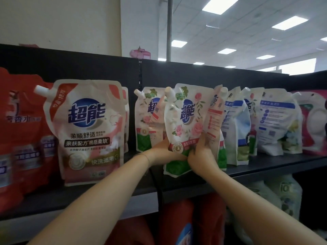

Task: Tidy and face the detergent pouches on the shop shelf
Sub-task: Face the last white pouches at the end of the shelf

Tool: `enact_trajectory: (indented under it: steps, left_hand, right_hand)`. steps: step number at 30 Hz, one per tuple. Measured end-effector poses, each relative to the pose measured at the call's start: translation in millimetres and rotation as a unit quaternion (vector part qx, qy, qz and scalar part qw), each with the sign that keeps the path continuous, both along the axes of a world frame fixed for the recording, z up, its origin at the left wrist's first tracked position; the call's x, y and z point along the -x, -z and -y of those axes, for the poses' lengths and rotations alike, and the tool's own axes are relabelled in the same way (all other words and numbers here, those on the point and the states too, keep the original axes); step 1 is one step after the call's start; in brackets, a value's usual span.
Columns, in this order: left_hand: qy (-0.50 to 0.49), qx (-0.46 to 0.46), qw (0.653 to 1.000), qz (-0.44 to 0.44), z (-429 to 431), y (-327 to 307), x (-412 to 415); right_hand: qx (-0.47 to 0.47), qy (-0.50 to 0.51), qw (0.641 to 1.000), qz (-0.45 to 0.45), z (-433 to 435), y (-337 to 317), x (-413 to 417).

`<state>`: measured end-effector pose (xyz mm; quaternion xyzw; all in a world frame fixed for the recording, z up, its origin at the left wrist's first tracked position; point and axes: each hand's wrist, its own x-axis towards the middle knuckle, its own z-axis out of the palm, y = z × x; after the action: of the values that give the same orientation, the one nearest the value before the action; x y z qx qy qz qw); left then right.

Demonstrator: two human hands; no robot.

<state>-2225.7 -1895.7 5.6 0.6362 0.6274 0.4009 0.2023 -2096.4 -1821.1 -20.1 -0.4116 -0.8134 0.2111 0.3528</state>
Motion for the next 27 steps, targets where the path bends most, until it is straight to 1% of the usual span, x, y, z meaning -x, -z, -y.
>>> enact_trajectory:
  steps: [1, 3, 5, 7, 9, 11, 13, 14, 15, 16, 17, 18, 19, 20, 24, 27]
  left_hand:
    - [-0.003, -0.008, 1.0, -0.02, 0.2, 3.2, 5.4]
    - [-0.061, -0.019, 0.998, -0.019, 4.5, 5.7, 19.2]
    - [-0.124, -0.029, 0.992, -0.015, 7.6, 10.8, 32.5]
    - [-0.155, -0.047, 0.987, -0.016, 9.1, 14.6, 40.0]
    - [-0.187, -0.085, 0.979, -0.017, 9.2, 16.1, 46.0]
    - [-0.219, -0.141, 0.965, -0.019, 10.9, 16.9, 47.2]
    - [-0.281, -0.188, 0.939, -0.063, 10.6, 17.5, 44.9]
    - [-0.327, -0.186, 0.923, -0.078, 9.2, 17.8, 43.4]
    - [-0.369, -0.154, 0.914, -0.064, 5.7, 18.7, 44.8]
    - [-0.392, -0.094, 0.915, -0.008, 2.3, 18.4, 46.9]
    - [-0.385, -0.032, 0.919, 0.08, -2.2, 17.9, 51.9]
    - [-0.341, 0.01, 0.923, 0.18, -5.7, 16.0, 55.9]
    - [-0.282, 0.029, 0.924, 0.255, -8.8, 13.7, 59.6]
    - [-0.243, 0.027, 0.925, 0.29, -13.1, 14.1, 65.3]
    - [-0.17, -0.03, 0.934, 0.311, -23.3, 13.1, 75.2]
    - [-0.109, -0.044, 0.95, 0.288, -26.0, 11.2, 84.3]
  right_hand:
    - [0.017, -0.024, 1.0, 0.001, -0.6, 1.9, -1.9]
    - [0.024, -0.061, 0.998, 0.008, 0.2, 0.0, -3.6]
    - [0.022, -0.093, 0.995, 0.042, 2.1, -1.3, -3.2]
    - [0.013, -0.111, 0.99, 0.091, 5.5, -1.8, 0.5]
    - [0.007, -0.116, 0.986, 0.115, 4.7, -2.3, 7.7]
    - [0.0, -0.128, 0.986, 0.11, 3.7, -4.2, 15.3]
    - [-0.009, -0.136, 0.985, 0.107, 1.2, -6.0, 21.0]
    - [-0.014, -0.141, 0.984, 0.107, -1.4, -6.1, 23.5]
    - [-0.019, -0.149, 0.983, 0.105, -2.3, -7.0, 25.3]
    - [-0.023, -0.157, 0.982, 0.103, -3.9, -6.9, 27.3]
    - [-0.029, -0.164, 0.981, 0.103, -5.2, -6.4, 29.3]
    - [-0.032, -0.169, 0.98, 0.104, -5.8, -5.4, 31.0]
    - [-0.034, -0.168, 0.98, 0.105, -6.6, -3.6, 33.1]
    - [-0.04, -0.163, 0.98, 0.108, -7.5, -0.9, 35.6]
    - [-0.053, -0.145, 0.981, 0.116, -3.8, 5.5, 44.8]
    - [-0.059, -0.133, 0.981, 0.126, 1.3, 6.1, 52.1]
